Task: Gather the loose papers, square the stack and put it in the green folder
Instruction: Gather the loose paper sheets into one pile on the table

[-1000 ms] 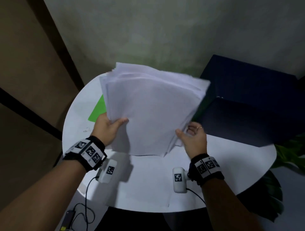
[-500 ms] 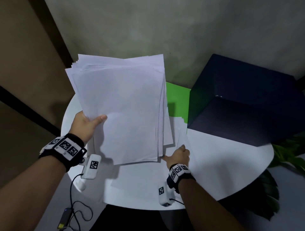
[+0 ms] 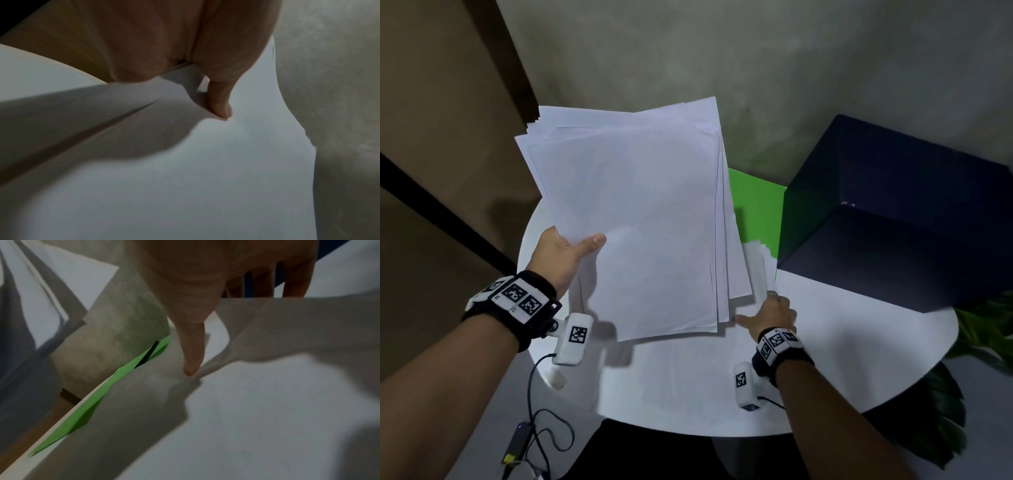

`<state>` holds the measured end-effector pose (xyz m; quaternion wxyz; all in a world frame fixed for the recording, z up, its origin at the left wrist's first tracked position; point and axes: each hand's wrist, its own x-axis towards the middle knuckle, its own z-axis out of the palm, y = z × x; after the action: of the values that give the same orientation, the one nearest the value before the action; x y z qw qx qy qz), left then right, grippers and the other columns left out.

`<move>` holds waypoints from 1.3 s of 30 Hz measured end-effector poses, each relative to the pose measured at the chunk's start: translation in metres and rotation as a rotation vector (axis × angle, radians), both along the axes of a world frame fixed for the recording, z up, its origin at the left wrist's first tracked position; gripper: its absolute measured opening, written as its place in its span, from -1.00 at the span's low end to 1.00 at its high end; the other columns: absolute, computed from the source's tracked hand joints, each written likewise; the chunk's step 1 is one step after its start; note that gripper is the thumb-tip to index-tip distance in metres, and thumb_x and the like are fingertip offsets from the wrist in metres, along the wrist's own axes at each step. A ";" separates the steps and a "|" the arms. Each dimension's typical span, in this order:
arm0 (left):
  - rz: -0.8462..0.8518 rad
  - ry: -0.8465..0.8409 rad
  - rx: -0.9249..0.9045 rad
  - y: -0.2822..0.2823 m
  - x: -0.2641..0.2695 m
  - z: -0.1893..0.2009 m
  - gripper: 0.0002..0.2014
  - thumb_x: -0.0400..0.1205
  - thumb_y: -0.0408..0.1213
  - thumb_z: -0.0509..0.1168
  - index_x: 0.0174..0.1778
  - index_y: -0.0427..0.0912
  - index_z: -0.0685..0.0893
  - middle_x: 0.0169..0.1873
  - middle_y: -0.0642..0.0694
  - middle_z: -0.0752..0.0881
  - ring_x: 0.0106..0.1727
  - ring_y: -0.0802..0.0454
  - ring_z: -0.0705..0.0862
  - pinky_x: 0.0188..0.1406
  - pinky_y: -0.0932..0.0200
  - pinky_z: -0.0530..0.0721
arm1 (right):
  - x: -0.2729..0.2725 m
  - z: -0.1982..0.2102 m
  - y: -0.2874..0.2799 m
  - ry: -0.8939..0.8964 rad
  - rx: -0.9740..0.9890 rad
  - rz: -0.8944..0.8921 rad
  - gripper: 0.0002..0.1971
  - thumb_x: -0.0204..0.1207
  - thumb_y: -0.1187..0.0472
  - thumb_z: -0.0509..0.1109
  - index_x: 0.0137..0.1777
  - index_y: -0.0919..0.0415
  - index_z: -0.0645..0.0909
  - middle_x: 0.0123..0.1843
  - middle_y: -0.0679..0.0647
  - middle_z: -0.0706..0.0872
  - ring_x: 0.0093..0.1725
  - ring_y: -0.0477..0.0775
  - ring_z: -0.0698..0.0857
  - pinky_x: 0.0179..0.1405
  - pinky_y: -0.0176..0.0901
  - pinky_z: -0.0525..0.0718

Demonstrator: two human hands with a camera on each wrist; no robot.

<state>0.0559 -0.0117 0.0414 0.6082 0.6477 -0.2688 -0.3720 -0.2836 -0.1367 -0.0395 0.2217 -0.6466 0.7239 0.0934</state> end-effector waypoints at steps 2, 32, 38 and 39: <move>0.004 0.014 0.017 0.001 0.001 -0.003 -0.69 0.55 -0.39 0.46 0.19 -0.05 0.73 0.12 -0.01 0.82 0.21 -0.03 0.77 0.28 0.01 0.61 | 0.004 -0.006 0.000 0.015 0.040 0.033 0.07 0.09 -0.26 0.68 0.53 0.17 0.29 0.46 0.16 0.41 0.47 0.30 0.40 0.29 0.24 0.58; -0.152 -0.098 0.656 0.010 -0.035 -0.077 -0.45 0.69 0.12 0.16 0.38 -0.26 0.61 0.32 -0.28 0.68 0.36 -0.25 0.62 0.37 -0.09 0.55 | 0.016 0.068 -0.028 -0.877 -0.116 -0.286 -0.51 0.37 0.48 0.51 0.31 0.25 0.59 0.18 0.17 0.77 0.13 0.20 0.76 0.19 -0.02 0.70; -0.198 -0.225 0.704 0.004 -0.040 -0.081 -0.56 0.60 0.00 0.39 0.29 -0.20 0.64 0.08 -0.12 0.73 0.20 -0.18 0.70 0.16 0.05 0.60 | 0.073 0.010 -0.002 -0.555 0.090 -0.010 -0.47 0.62 0.31 0.28 0.59 0.21 0.36 0.50 0.19 0.56 0.45 0.25 0.57 0.41 -0.11 0.49; -0.205 -0.309 0.720 0.005 -0.043 -0.084 -0.59 0.53 -0.08 0.46 0.24 -0.18 0.63 0.04 -0.12 0.74 0.15 -0.19 0.71 0.10 0.05 0.62 | 0.076 0.004 0.001 -0.554 0.116 0.013 -0.46 0.63 0.21 0.30 0.61 0.20 0.34 0.54 0.18 0.51 0.49 0.25 0.53 0.48 -0.06 0.47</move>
<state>0.0132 -0.0066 -0.0431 0.2547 0.8373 -0.2728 -0.3995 -0.2078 -0.1361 -0.0357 0.4470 -0.6386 0.6249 -0.0442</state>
